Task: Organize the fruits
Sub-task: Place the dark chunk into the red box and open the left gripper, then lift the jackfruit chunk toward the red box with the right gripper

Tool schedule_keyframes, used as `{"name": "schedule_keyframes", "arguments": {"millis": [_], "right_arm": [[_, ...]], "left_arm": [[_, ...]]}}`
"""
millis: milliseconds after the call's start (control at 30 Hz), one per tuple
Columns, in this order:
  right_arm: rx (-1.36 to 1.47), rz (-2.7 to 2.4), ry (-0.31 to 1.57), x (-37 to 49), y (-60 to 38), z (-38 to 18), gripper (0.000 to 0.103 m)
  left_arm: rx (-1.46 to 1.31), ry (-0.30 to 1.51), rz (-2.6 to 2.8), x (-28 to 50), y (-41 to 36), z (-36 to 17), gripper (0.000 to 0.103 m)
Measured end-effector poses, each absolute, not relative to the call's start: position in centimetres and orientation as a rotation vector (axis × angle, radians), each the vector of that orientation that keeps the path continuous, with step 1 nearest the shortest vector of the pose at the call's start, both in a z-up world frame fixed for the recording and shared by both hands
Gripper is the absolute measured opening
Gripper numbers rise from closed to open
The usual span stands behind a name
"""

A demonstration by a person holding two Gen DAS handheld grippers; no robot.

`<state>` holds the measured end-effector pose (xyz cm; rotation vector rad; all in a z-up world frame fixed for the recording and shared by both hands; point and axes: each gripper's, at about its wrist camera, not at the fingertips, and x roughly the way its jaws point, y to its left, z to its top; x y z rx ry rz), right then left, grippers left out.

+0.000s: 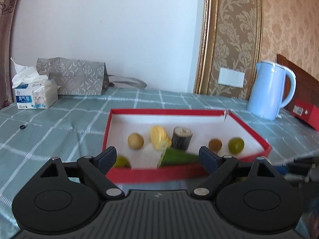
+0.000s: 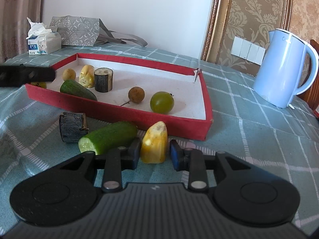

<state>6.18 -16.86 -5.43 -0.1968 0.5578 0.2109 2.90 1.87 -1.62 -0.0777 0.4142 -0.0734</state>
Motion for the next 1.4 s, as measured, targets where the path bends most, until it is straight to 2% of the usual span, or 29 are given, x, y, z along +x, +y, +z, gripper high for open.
{"name": "schedule_keyframes", "arguments": {"millis": [433,533,1133,1400], "right_arm": [[-0.194,0.212,0.558,6.2,-16.9,-5.4,0.030],[-0.185,0.213,0.558,6.2,-17.0,-5.4,0.029],[-0.137,0.220,0.552,5.9,-17.7,-5.3,0.025],[-0.057,0.220,0.452,3.2,-19.6,-3.3,0.025]], "left_arm": [[-0.023,0.632,-0.066,4.5,1.5,-4.5,0.092],[-0.012,0.643,-0.082,4.7,1.2,-4.6,0.103],[0.037,0.660,-0.077,4.7,0.6,-4.8,0.103],[0.037,0.660,-0.077,4.7,0.5,-4.8,0.103]]}}
